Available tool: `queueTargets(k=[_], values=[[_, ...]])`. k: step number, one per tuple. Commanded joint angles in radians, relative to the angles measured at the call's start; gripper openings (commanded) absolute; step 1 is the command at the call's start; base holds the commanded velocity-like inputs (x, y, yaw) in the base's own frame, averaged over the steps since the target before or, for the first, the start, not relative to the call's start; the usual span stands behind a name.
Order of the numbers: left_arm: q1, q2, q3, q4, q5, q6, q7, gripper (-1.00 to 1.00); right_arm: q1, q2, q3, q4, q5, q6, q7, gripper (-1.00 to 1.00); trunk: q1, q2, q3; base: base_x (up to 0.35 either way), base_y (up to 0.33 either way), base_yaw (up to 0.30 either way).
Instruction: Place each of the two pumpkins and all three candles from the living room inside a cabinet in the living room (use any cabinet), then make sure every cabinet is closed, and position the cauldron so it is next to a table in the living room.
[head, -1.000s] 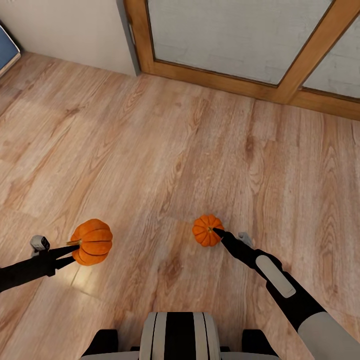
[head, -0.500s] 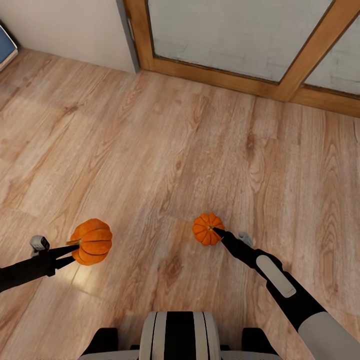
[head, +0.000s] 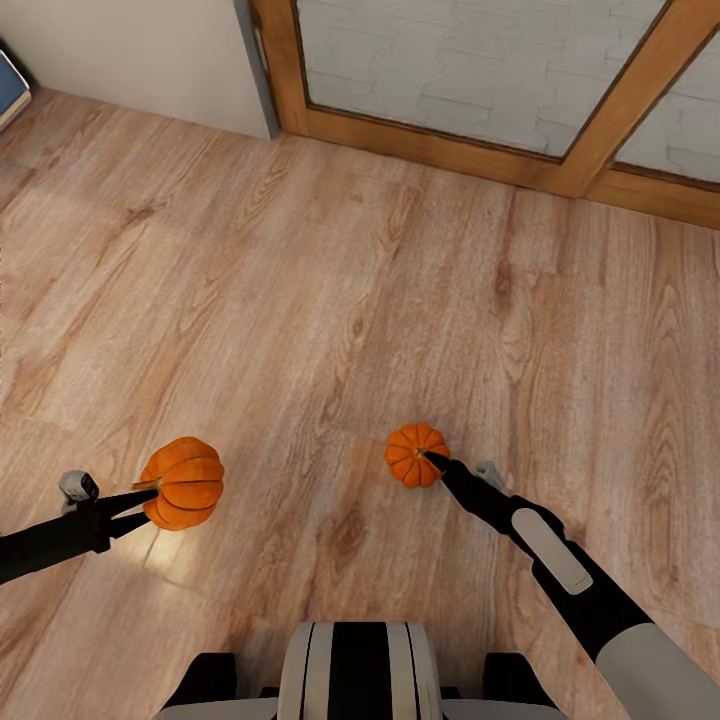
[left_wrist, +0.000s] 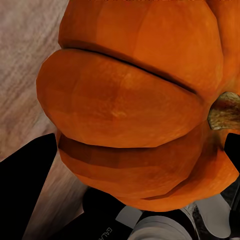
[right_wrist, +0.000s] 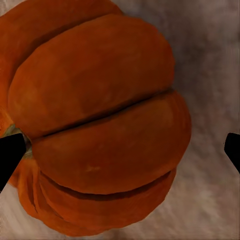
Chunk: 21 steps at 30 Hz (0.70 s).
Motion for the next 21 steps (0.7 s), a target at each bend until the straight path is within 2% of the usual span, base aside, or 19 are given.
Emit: queueTargets(k=[1, 21], values=[[-0.001, 0.000, 0.000, 0.000, 0.001, 0.004, -0.002, -1.00, 0.000, 0.000, 0.001, 0.022, 0.004, 0.001, -0.006, 1.00, 0.000, 0.000, 0.000, 0.000, 0.027, 0.000], [-0.001, -0.001, -0.002, 0.001, 0.001, 0.004, -0.002, -1.00, 0.000, 0.000, 0.001, 0.022, 0.006, 0.001, -0.006, 1.00, 0.000, 0.000, 0.000, 0.033, 0.038, 0.000]])
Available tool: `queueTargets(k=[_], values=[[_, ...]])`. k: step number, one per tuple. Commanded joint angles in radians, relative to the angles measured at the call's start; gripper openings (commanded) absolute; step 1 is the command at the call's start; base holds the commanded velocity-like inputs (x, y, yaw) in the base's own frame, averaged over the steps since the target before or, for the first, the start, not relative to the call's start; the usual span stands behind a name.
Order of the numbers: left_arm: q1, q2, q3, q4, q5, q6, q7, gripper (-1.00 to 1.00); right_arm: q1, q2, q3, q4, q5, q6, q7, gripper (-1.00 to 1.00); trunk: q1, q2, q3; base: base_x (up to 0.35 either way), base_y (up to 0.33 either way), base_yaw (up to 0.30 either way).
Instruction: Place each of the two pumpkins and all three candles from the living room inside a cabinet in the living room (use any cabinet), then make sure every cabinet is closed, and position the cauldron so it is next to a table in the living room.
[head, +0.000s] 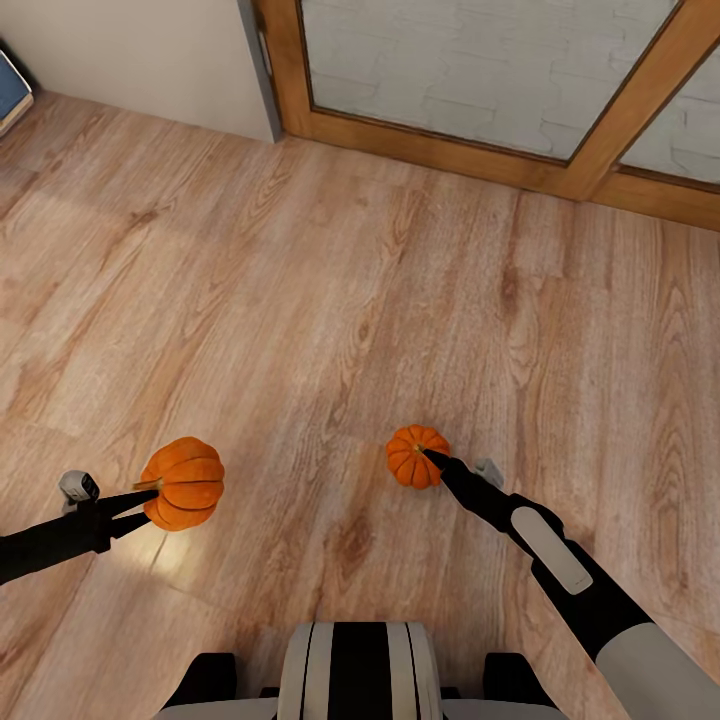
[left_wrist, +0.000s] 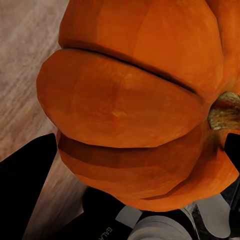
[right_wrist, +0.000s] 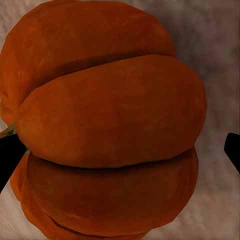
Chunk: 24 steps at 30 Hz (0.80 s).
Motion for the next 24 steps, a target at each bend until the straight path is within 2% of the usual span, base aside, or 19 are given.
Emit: queueTargets(k=[1, 22, 23, 24], values=[[0.000, 0.000, 0.000, 0.000, 0.001, 0.005, -0.001, -1.00, 0.000, -0.001, 0.001, 0.037, 0.003, 0.001, -0.007, 1.00, 0.000, 0.000, -0.001, 0.000, 0.000, 0.000], [0.000, 0.001, 0.002, 0.000, 0.001, 0.005, -0.001, -1.00, 0.000, -0.003, 0.001, 0.037, 0.003, 0.001, -0.007, 1.00, 0.000, 0.000, -0.001, 0.000, 0.000, 0.000], [0.000, 0.001, 0.002, 0.000, 0.001, 0.005, -0.001, -1.00, 0.000, -0.003, 0.001, 0.037, 0.003, 0.001, -0.007, -1.00, 0.000, 0.000, -0.001, 0.000, 0.000, 0.000], [0.000, 0.001, 0.002, 0.000, 0.001, 0.005, -0.001, -1.00, 0.000, -0.003, 0.001, 0.037, 0.003, 0.001, -0.007, -1.00, 0.000, 0.000, -0.001, 0.000, 0.000, 0.000]])
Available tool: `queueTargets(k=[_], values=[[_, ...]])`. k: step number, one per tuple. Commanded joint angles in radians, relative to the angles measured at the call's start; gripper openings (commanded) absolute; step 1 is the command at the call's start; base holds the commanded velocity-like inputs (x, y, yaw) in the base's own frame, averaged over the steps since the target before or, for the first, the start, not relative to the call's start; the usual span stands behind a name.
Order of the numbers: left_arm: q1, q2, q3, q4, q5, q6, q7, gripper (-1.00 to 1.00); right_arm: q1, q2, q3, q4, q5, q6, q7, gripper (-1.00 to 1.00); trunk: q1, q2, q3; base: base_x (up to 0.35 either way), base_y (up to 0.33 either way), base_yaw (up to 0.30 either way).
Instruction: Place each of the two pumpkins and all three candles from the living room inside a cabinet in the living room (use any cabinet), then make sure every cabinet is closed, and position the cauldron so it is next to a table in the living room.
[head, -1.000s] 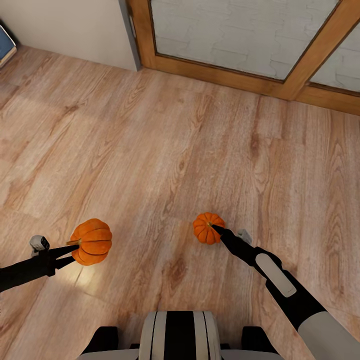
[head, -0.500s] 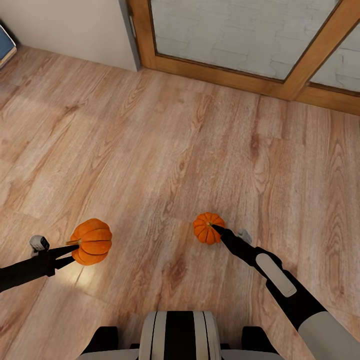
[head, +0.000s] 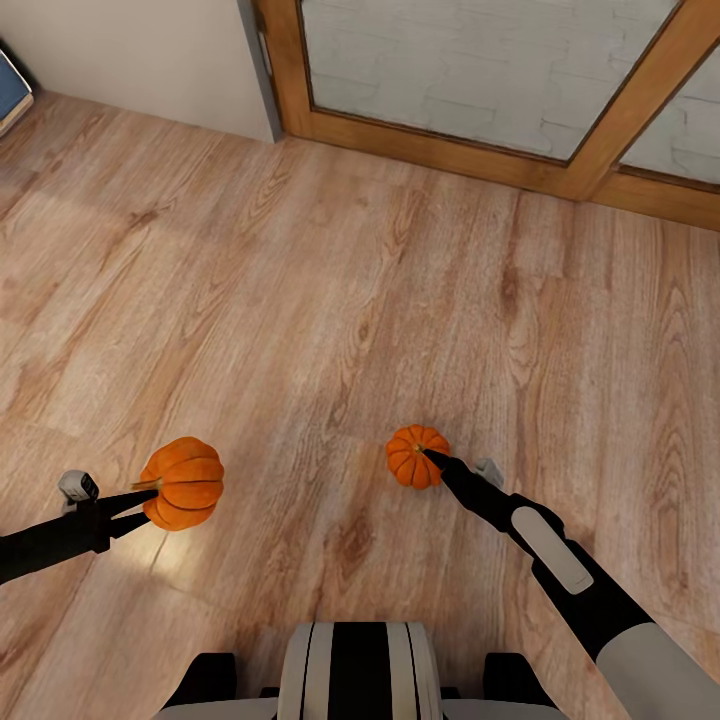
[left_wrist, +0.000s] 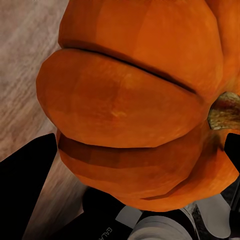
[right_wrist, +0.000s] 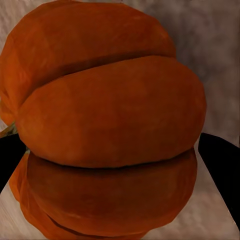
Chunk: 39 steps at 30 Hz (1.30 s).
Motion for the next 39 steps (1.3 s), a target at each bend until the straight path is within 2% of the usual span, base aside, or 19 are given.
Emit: queueTargets(k=[1, 6, 27, 30, 33, 39], values=[[0.000, 0.000, 0.000, 0.000, 0.001, 0.005, -0.001, -1.00, 0.000, -0.001, 0.001, 0.037, 0.003, 0.001, -0.007, -1.00, 0.000, 0.000, -0.001, 0.000, 0.000, 0.000], [0.000, 0.000, 0.000, 0.000, 0.001, 0.005, -0.001, -1.00, 0.000, 0.000, 0.001, 0.037, 0.003, 0.001, -0.007, -1.00, -0.001, 0.000, 0.007, 0.000, 0.000, 0.000], [0.000, 0.001, 0.000, 0.000, 0.001, 0.005, -0.001, -1.00, 0.000, -0.001, 0.001, 0.037, 0.002, 0.001, -0.007, -1.00, -0.001, 0.000, 0.007, 0.000, 0.000, 0.000], [0.000, 0.000, 0.000, 0.000, 0.001, 0.005, -0.001, -1.00, 0.000, -0.001, 0.001, 0.037, 0.002, 0.001, -0.007, -1.00, -0.002, 0.001, 0.019, 0.000, 0.000, 0.000], [0.000, 0.000, 0.000, 0.000, 0.001, 0.005, -0.001, -1.00, 0.000, -0.002, 0.001, 0.037, 0.001, 0.001, -0.007, -1.00, -0.002, 0.001, 0.019, 0.000, 0.000, 0.000], [0.000, 0.000, -0.001, -0.001, 0.001, 0.005, -0.001, -1.00, 0.000, -0.004, 0.001, 0.037, 0.000, 0.001, -0.005, -1.00, -0.005, 0.002, 0.042, 0.000, 0.000, 0.000]])
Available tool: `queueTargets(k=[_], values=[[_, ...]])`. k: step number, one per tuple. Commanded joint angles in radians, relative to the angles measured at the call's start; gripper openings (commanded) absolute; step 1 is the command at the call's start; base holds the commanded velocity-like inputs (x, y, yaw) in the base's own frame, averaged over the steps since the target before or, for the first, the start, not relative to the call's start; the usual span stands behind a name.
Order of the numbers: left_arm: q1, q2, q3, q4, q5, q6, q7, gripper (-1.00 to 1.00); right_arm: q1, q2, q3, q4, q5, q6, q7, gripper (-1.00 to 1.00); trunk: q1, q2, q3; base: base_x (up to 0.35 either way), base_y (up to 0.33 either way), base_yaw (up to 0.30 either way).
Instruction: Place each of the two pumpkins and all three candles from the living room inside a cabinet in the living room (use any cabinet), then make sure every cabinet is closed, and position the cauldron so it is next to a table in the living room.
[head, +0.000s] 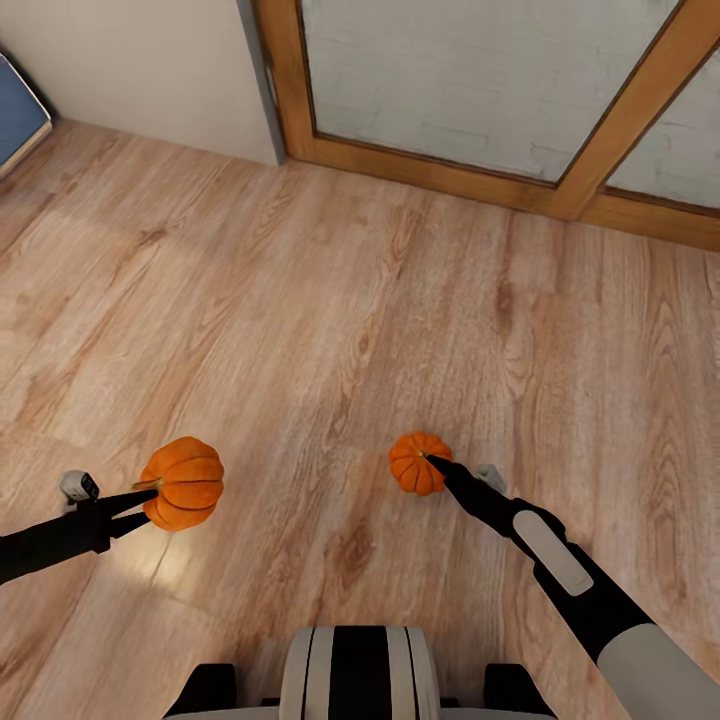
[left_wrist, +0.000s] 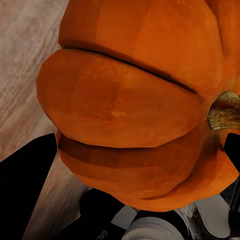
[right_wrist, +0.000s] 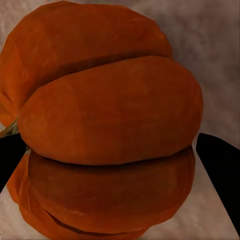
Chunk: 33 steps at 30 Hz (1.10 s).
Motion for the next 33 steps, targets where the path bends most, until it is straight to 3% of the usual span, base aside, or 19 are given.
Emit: queueTargets(k=[1, 33], values=[[0.000, 0.000, 0.000, 0.000, 0.000, 0.003, -0.001, -1.00, 0.000, -0.001, 0.002, -0.001, -0.008, 0.000, -0.003, -1.00, -0.001, 0.000, 0.003, 0.000, 0.000, 0.000], [0.000, -0.001, -0.001, -0.005, -0.009, 0.003, -0.001, -1.00, 0.000, -0.001, 0.002, -0.001, -0.011, 0.000, -0.003, -1.00, -0.015, 0.008, 0.127, 0.000, 0.000, 0.000]])
